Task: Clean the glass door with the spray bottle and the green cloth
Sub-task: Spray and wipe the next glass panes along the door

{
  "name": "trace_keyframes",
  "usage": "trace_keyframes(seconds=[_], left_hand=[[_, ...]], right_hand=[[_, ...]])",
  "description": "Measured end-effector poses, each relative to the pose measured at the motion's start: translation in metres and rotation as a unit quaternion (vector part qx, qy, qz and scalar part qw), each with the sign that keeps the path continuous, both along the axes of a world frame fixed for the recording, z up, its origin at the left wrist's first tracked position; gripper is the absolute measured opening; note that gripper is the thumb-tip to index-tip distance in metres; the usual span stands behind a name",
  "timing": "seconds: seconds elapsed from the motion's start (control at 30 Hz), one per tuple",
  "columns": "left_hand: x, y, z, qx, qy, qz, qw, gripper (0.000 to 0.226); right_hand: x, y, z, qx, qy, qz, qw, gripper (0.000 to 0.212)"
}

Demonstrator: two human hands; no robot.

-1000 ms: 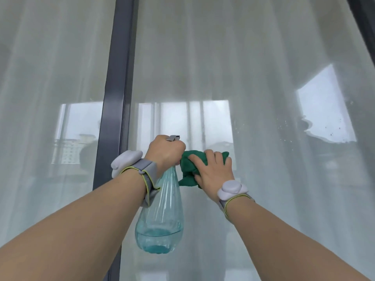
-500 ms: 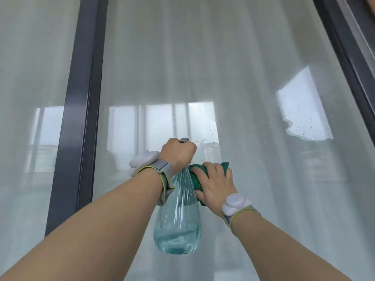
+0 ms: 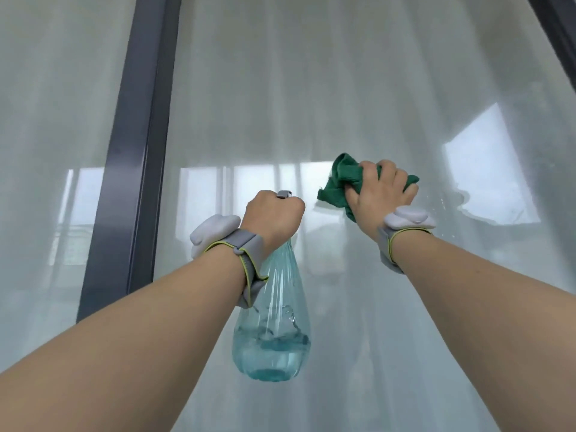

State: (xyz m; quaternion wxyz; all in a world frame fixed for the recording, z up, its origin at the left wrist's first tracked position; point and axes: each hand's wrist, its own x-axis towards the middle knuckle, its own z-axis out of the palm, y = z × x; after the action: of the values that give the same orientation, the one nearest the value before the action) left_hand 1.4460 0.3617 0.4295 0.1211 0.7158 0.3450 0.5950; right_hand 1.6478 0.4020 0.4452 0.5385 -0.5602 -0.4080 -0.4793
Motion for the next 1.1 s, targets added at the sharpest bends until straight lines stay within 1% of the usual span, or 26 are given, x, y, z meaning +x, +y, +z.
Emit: trace_keyframes(seconds=[0.03,0.07,0.1,0.13,0.17,0.23,0.27,0.37,0.43,0.5,0.57,0.63,0.7,0.8,0.87,0.9,0.97,1.03,1.07,1.1], left_hand=[[-0.001,-0.001,-0.001,-0.004,0.015,-0.003,1.000,0.024],[0.008,0.008,0.006,-0.025,0.023,-0.016,0.999,0.021],[0.010,0.005,0.011,-0.026,0.033,-0.015,0.999,0.019],[0.010,0.004,0.012,-0.022,0.039,-0.020,0.999,0.019],[0.009,0.001,0.015,-0.022,0.040,-0.020,0.999,0.021],[0.018,-0.003,0.023,-0.010,0.020,-0.007,1.000,0.035],[0.022,-0.007,0.023,-0.005,0.001,-0.003,1.000,0.039],[0.044,-0.028,0.001,-0.003,-0.039,-0.004,0.999,0.030],[0.058,-0.034,-0.013,-0.006,-0.036,-0.003,0.999,0.028],[0.074,-0.045,-0.033,-0.014,-0.036,0.005,0.999,0.028],[0.086,-0.051,-0.044,-0.030,-0.045,0.010,0.998,0.028],[0.088,-0.053,-0.045,-0.037,-0.052,0.019,0.998,0.027],[0.100,-0.059,-0.041,-0.026,-0.053,0.040,0.997,0.029],[0.105,-0.063,-0.033,-0.014,-0.066,0.067,0.995,0.039],[0.106,-0.062,-0.031,-0.021,-0.073,0.085,0.994,0.030],[0.107,-0.061,-0.031,-0.026,-0.073,0.093,0.993,0.023],[0.105,-0.060,-0.036,-0.029,-0.077,0.116,0.990,0.015],[0.108,-0.056,-0.041,-0.028,-0.094,0.125,0.987,0.024],[0.108,-0.054,-0.044,-0.031,-0.099,0.124,0.987,0.033],[0.113,-0.051,-0.046,-0.028,-0.104,0.122,0.987,0.039]], right_hand=[[-0.008,-0.003,0.007,0.015,0.000,-0.007,1.000,0.044],[-0.005,0.000,0.023,-0.003,0.009,-0.012,1.000,0.044],[-0.009,-0.003,0.037,-0.003,0.015,-0.004,1.000,0.044],[-0.010,-0.003,0.043,-0.004,-0.006,-0.015,1.000,0.043],[-0.012,-0.005,0.046,-0.007,-0.025,-0.023,0.999,0.043],[-0.001,-0.010,0.043,-0.012,-0.052,-0.030,0.998,0.044],[0.007,-0.011,0.032,-0.018,-0.060,-0.036,0.997,0.045],[0.026,-0.016,-0.022,-0.022,-0.067,-0.037,0.997,0.046],[0.036,-0.015,-0.059,-0.021,-0.071,-0.036,0.997,0.048],[0.051,-0.018,-0.096,-0.021,-0.102,-0.038,0.994,0.049],[0.065,-0.019,-0.110,-0.040,-0.140,-0.043,0.988,0.048],[0.065,-0.022,-0.095,-0.058,-0.175,-0.043,0.982,0.045],[0.066,-0.029,-0.064,-0.082,-0.176,-0.012,0.981,0.044],[0.052,-0.030,-0.037,-0.088,-0.121,0.008,0.989,0.043],[0.040,-0.023,-0.052,-0.057,-0.094,0.014,0.994,0.042],[0.037,-0.019,-0.069,-0.042,-0.107,0.018,0.993,0.041],[0.040,-0.014,-0.101,-0.019,-0.194,0.026,0.980,0.038],[0.057,-0.010,-0.106,-0.006,-0.288,0.029,0.957,0.038],[0.062,-0.009,-0.100,0.003,-0.311,0.025,0.950,0.039],[0.069,-0.011,-0.089,0.005,-0.315,0.016,0.949,0.040]])
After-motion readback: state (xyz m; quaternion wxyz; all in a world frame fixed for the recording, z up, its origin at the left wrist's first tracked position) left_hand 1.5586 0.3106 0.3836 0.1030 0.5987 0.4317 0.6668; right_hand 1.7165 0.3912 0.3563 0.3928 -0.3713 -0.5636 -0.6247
